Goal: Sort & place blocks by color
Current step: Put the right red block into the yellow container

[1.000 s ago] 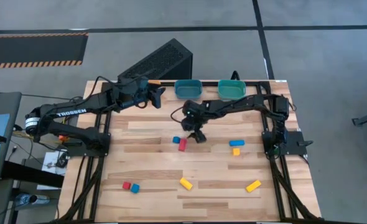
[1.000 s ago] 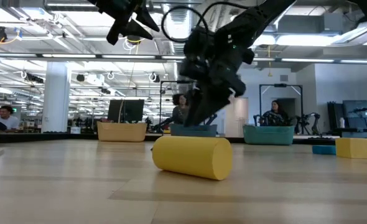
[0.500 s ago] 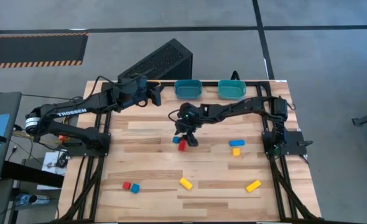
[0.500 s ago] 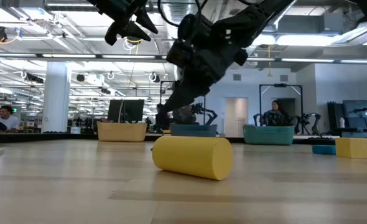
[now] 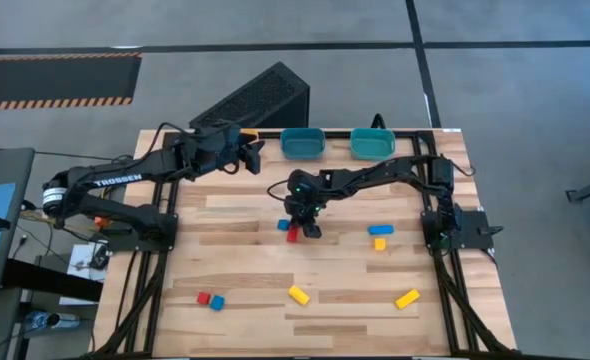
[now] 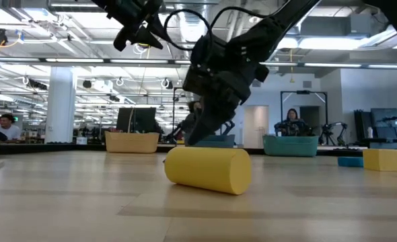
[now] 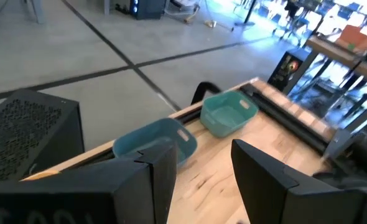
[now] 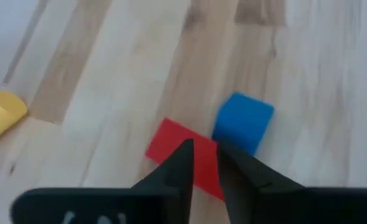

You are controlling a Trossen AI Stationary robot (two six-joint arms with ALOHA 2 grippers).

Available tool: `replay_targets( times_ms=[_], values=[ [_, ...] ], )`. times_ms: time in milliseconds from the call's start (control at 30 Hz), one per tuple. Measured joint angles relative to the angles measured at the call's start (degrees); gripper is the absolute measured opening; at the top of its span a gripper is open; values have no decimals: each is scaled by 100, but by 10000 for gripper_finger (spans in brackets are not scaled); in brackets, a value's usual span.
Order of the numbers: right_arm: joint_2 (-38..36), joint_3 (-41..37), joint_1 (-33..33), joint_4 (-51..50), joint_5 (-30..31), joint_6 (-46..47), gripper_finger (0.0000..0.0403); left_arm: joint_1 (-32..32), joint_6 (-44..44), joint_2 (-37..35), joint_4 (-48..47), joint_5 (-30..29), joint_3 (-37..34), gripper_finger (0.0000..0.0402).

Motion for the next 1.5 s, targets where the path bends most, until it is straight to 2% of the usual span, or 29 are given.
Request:
replay_targets(
  times_ms=[333,467,667,833,1100,1367,1500],
  values=[
    [0,-1,-267,-1044,-33,-280,25,0,661,28,-26,94,-2,141],
    [-7,-2,-272,-1038,-166,-134,6,0,688,28,-33,108,-2,141],
    [-15,70,-165,-393,-282,360,10,0,837,28,-33,245,-2,141],
    [-11,10,-39,-78,-203,339,4,0,906,28,-35,238,-2,141],
    [-16,-354,-54,33,-99,542,3,1,1189,28,-35,213,-2,141],
    [-89,-415,-92,-825,-47,881,3,9,1161,28,-35,211,-2,141],
    [-355,-452,-40,-988,59,1105,7,9,1155,28,-65,238,-2,141]
  ],
)
